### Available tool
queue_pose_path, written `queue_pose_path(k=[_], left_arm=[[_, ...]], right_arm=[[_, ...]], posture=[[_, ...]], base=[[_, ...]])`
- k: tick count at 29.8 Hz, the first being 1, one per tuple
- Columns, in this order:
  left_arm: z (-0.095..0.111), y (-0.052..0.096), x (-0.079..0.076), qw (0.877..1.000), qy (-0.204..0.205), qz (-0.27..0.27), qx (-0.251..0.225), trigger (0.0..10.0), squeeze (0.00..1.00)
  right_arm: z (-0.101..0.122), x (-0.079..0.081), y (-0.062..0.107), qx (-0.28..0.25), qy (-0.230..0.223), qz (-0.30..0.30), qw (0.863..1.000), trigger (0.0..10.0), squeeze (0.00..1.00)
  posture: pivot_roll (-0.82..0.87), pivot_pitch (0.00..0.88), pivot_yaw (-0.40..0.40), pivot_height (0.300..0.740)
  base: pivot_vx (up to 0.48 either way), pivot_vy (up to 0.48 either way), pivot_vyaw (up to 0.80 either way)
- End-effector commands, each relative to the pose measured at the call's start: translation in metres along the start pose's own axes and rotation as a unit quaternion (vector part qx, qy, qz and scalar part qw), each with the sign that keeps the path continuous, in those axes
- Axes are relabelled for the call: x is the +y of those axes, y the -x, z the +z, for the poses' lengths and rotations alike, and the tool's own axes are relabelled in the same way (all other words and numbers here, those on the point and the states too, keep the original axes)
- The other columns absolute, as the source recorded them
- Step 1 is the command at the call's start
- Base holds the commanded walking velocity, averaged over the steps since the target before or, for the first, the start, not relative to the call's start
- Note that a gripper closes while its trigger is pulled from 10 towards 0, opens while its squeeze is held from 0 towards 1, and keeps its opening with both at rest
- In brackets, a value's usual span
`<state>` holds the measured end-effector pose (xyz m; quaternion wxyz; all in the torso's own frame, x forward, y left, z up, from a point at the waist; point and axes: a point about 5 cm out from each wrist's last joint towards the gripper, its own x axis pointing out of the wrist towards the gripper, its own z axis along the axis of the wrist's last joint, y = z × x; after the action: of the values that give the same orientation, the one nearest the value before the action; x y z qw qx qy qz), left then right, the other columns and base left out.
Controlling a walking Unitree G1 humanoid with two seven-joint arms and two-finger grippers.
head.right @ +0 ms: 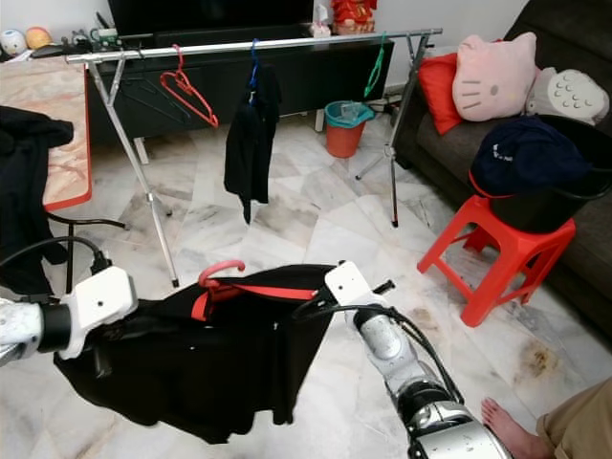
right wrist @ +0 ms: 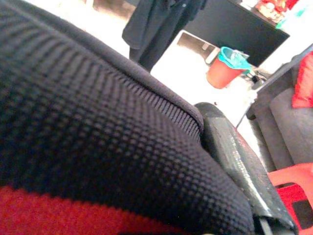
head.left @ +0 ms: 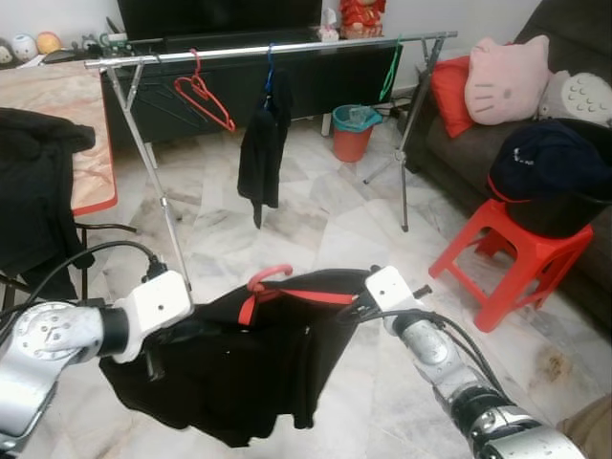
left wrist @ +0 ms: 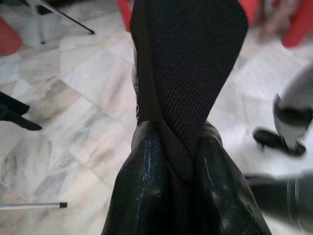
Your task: Hang hanger
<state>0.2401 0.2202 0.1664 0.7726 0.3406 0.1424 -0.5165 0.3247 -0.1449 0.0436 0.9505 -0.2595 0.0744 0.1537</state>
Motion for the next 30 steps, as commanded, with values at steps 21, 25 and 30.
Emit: queue_pose_path(k=[21,25,30], left_arm=[[-0.021,0.001,0.031,0.985,-0.129,0.068,0.097,10.0,0.00],[-0.028,0.001,0.029,0.980,-0.149,0.069,0.113,10.0,0.00],[-0.038,0.002,0.029,0.967,-0.197,0.065,0.150,10.0,0.00]], right_arm=[[-0.010,0.008,0.005,0.018,-0.051,0.069,0.996,0.0,0.00],[-0.009,0.008,0.005,0.013,-0.065,0.078,0.995,0.0,0.00],[-0.007,-0.002,0.004,0.010,-0.111,0.062,0.992,0.0,0.00]], posture=[[0.12,0.000,-0.063,0.740],[0.12,0.000,-0.063,0.740],[0.12,0.000,-0.067,0.740]], base=[[0.000,0.000,0.00],[0.000,0.000,0.00],[0.000,0.000,0.00]])
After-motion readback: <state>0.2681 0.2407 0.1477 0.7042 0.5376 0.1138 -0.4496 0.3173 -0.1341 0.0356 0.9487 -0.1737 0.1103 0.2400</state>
